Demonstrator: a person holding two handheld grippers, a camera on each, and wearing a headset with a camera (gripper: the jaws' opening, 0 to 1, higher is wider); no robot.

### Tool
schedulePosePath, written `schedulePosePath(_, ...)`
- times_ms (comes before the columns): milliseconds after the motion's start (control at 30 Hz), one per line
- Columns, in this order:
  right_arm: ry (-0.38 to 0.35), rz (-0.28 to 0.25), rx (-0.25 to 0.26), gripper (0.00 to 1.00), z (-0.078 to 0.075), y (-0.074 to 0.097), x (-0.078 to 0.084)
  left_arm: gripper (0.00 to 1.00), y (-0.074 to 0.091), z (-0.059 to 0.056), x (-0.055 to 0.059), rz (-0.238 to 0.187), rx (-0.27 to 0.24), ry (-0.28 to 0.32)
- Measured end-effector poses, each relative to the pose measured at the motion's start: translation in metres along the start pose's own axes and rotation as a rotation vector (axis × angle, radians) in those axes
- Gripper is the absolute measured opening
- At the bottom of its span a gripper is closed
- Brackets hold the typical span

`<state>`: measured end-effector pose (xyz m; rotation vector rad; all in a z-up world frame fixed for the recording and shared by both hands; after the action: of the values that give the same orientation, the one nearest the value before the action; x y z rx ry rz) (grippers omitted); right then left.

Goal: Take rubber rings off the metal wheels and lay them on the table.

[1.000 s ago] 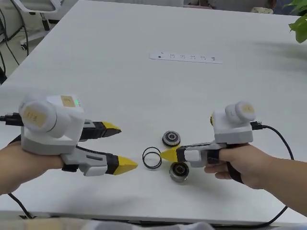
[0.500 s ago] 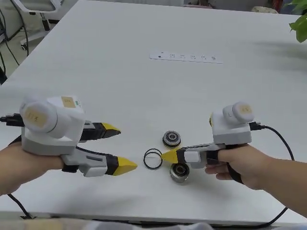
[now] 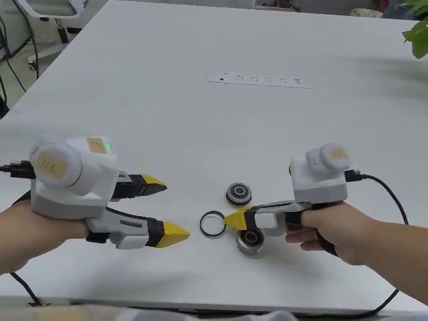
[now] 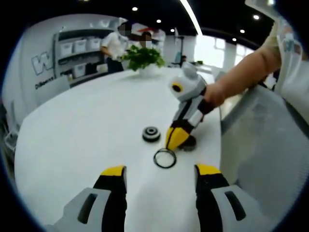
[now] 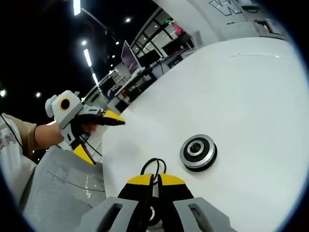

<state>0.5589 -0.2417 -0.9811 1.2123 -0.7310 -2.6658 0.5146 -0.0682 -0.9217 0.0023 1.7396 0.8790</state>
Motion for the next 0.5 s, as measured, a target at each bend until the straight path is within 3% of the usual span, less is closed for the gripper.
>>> schedulePosePath(500,0.027,-0.006,0.004,0.08,0.0034,0.0038,-0.0036,0.57,0.0024,0.0009,-0.0005,0.004,-0.004,0.0)
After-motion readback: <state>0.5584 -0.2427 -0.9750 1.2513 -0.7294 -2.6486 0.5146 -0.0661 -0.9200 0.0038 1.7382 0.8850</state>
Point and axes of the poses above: the centre of the closed fingertips' face, and the gripper's own axes: y roughly backward along the fingers, z roughly to its left, x roughly out of its underside, the point moved 7 cm from there along y, roughly backward along the fingers, and after that the axes turned 2 degrees about y, right-handed, at the moved point
